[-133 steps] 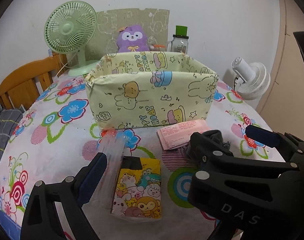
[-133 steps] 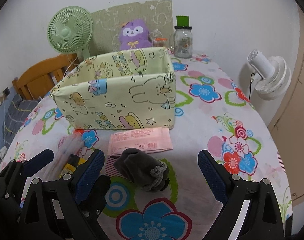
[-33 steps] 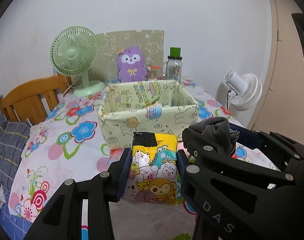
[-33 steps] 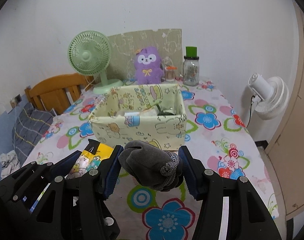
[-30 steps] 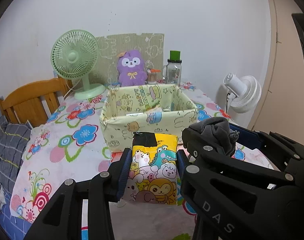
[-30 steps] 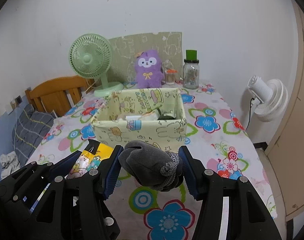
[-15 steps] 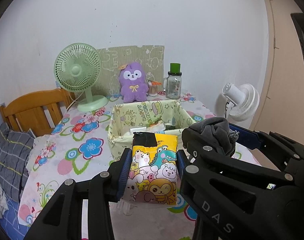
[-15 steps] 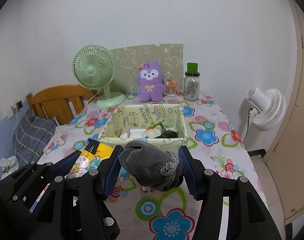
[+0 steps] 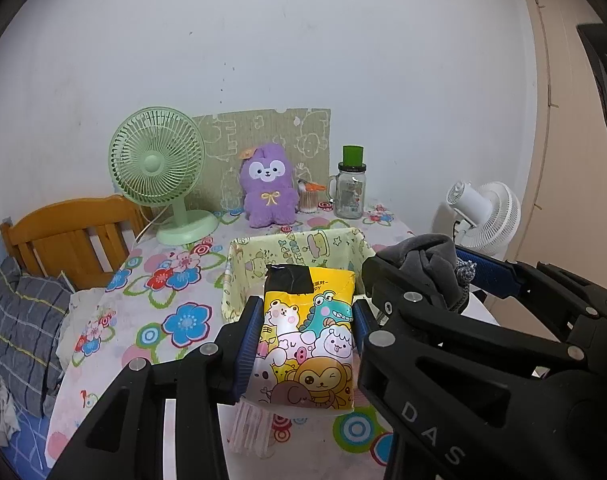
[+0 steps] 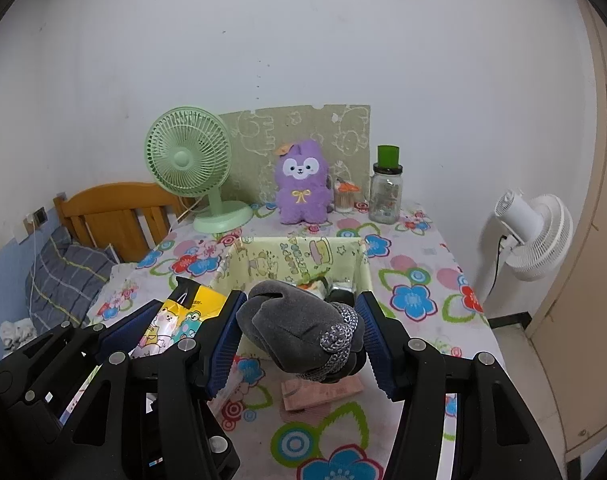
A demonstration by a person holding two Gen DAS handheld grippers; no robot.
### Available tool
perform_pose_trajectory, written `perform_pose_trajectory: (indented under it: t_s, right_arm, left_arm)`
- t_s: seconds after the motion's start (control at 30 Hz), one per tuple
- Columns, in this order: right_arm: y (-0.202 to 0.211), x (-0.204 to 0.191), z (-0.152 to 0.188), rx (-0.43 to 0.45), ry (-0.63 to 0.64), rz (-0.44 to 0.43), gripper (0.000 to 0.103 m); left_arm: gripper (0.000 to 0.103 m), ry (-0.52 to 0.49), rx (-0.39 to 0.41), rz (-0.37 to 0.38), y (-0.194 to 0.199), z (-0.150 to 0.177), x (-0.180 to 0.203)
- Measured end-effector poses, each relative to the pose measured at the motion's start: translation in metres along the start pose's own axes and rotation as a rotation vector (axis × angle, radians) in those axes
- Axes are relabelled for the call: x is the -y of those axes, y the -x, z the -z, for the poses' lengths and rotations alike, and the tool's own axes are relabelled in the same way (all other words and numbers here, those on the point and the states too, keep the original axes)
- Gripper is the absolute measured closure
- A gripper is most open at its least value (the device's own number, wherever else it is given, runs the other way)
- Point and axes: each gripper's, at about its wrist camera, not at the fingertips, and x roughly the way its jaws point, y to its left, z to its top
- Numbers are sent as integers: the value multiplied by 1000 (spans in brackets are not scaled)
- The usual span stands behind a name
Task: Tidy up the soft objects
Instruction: 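Carry the tissue pack in the left gripper and sock in the right gripper over the fabric box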
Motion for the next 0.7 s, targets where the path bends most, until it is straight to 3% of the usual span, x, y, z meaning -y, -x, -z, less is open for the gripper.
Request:
perform_pose_trajectory:
  t_s: [0.7]
  right_arm:
    - [-44,10,-27,-27,-6,-10,43]
  left_arm:
    - [57,9,-24,-10,-41,-27,-7]
